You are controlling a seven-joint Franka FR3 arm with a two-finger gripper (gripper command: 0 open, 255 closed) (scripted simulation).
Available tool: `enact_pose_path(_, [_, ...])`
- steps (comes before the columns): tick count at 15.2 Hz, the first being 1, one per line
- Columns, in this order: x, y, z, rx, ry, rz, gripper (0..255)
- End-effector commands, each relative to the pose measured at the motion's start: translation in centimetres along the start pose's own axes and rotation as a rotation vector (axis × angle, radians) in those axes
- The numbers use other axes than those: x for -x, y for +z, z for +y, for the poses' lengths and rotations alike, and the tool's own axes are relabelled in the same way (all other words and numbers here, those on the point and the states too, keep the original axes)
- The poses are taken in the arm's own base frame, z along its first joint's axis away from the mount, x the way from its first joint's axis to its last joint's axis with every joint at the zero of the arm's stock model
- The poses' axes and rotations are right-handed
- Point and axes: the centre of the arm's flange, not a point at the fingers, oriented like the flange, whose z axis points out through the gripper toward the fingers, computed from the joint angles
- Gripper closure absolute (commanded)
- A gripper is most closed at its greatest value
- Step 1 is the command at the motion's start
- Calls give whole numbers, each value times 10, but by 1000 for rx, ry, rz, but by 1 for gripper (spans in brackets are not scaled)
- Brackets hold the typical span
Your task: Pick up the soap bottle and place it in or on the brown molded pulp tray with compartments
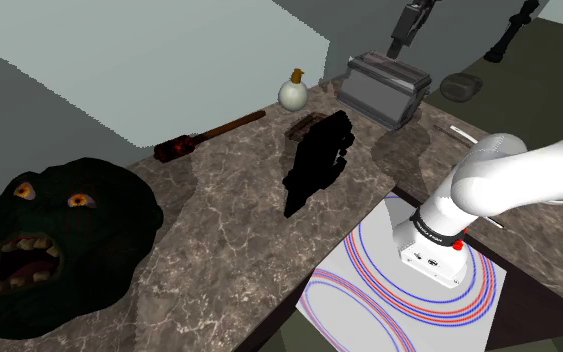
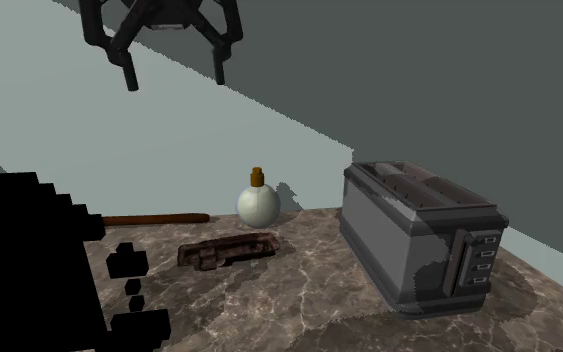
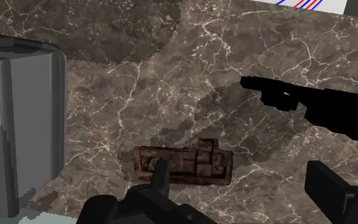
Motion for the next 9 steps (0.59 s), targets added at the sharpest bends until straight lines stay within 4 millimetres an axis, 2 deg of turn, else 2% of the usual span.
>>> enact_pose_path(1, [0,0,0,0,0,0,0])
enact_pose_path(9, [-87,55,33,-10,38,-18,0])
